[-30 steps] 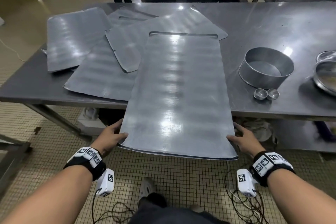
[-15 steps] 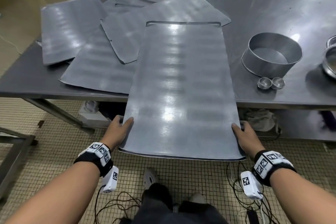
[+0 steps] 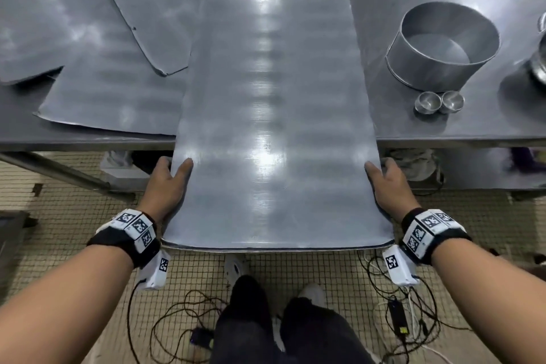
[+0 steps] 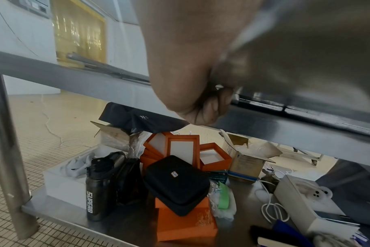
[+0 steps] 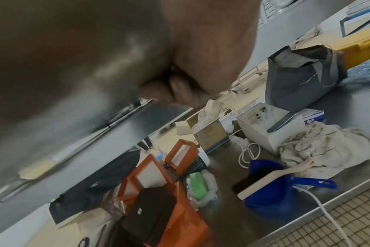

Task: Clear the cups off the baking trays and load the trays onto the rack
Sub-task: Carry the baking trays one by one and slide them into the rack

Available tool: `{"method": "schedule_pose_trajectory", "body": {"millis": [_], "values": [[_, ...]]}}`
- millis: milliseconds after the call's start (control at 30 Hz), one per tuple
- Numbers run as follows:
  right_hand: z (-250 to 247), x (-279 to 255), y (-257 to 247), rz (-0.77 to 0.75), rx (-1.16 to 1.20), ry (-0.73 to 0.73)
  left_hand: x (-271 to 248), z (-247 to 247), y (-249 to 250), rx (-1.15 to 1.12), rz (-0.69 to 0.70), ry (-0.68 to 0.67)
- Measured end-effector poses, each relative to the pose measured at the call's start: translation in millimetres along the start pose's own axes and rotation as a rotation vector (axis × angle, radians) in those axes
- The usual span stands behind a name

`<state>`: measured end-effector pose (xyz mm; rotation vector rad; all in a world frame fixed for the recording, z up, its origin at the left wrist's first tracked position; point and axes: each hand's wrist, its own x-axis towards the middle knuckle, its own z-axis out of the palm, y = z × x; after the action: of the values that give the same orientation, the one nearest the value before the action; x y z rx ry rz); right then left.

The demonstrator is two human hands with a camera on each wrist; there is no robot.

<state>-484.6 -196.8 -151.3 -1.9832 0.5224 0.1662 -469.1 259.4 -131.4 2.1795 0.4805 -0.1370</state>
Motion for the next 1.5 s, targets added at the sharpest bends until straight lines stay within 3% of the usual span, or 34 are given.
{"method": "schedule_pose_trajectory", "body": {"millis": [533,800,1000,1167,1333,1500], "values": [[-46.7,-23.6,-59.4,-0.229,0.072,0.043,-41.4,-37.5,32.0,-0.129,0.098,0.100],[-34.6,-23.5,-144.0,-0.351,0.093,0.045,-35.8,-93.9,42.9,-0.367,0.154,0.202],[6.9,-19.5,-242.3,-0.515,0.081,-0.001,-20.0,-188.8,52.7,-0.396,0.212,0.320],[67.5,-22.4,-330.9,-0.630,0.075,-0.071,-7.4,-284.8,33.0,-0.343,0.201,0.434],[139.4,-41.1,-412.2,-0.763,0.100,-0.180,-39.0,-360.6,34.9,-0.297,0.246,0.650],[223.3,-52.2,-474.7,-0.879,0.153,-0.331,-61.1,-441.2,-4.8,-0.299,0.201,0.849]]}}
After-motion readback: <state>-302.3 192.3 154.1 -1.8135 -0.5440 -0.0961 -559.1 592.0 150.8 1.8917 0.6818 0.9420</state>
